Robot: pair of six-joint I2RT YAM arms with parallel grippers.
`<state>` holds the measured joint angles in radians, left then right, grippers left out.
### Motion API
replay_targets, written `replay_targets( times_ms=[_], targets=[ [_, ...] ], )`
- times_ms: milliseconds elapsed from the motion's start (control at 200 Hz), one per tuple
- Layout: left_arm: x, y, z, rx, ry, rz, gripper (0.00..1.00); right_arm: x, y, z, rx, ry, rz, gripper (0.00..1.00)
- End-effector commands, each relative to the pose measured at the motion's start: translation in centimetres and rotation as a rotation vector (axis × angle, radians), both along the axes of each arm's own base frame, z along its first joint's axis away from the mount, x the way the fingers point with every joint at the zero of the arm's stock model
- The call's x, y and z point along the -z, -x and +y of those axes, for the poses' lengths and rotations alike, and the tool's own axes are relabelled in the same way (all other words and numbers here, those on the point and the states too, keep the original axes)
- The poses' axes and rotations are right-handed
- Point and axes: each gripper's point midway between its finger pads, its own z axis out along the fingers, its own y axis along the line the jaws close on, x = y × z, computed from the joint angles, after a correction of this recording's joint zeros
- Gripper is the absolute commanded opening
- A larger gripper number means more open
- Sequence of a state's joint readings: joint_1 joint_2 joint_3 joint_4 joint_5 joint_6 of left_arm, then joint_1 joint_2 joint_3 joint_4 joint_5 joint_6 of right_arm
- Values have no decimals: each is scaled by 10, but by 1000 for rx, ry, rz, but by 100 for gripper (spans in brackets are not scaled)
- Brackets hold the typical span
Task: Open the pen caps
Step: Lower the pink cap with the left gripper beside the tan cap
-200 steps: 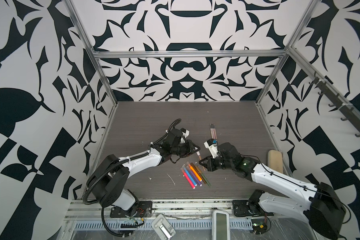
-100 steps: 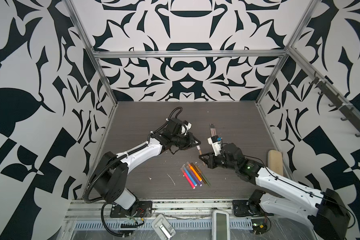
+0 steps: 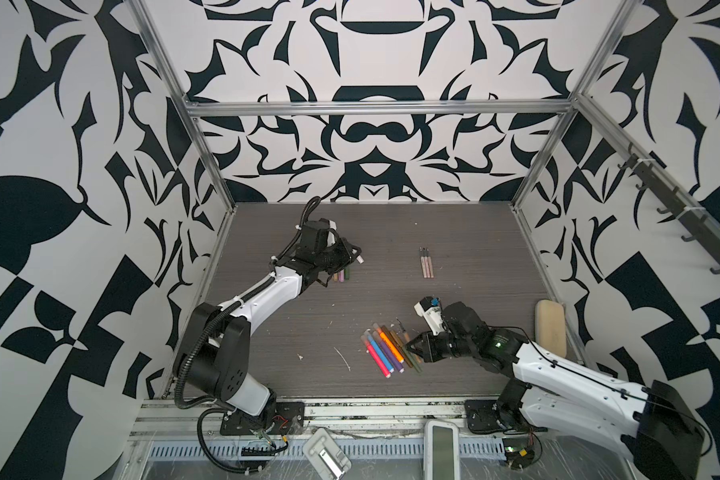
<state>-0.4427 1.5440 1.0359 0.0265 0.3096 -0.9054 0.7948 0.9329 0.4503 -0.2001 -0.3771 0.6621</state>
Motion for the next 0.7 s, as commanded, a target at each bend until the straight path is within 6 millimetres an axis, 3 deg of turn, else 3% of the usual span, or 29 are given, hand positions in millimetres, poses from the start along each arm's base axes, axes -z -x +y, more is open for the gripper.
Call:
replay_targets(
  times_ms=[0, 85, 350, 625, 695],
  targets=[
    [-4, -5, 5, -8, -50, -33, 0, -13, -2, 1, 5, -19, -26, 0],
    [10, 1, 18, -3, -146, -15, 0, -13, -3, -2, 16, -11, -36, 0],
    [60, 4, 83, -36, -562, 67, 0, -9, -6, -2, 25, 4, -38, 0],
    [101, -11, 115, -46, -636, 181, 0, -5, -6, -3, 28, 19, -32, 0],
    [109, -16, 118, -43, -620, 201, 4, -4, -6, -4, 28, 20, -31, 0]
  ],
)
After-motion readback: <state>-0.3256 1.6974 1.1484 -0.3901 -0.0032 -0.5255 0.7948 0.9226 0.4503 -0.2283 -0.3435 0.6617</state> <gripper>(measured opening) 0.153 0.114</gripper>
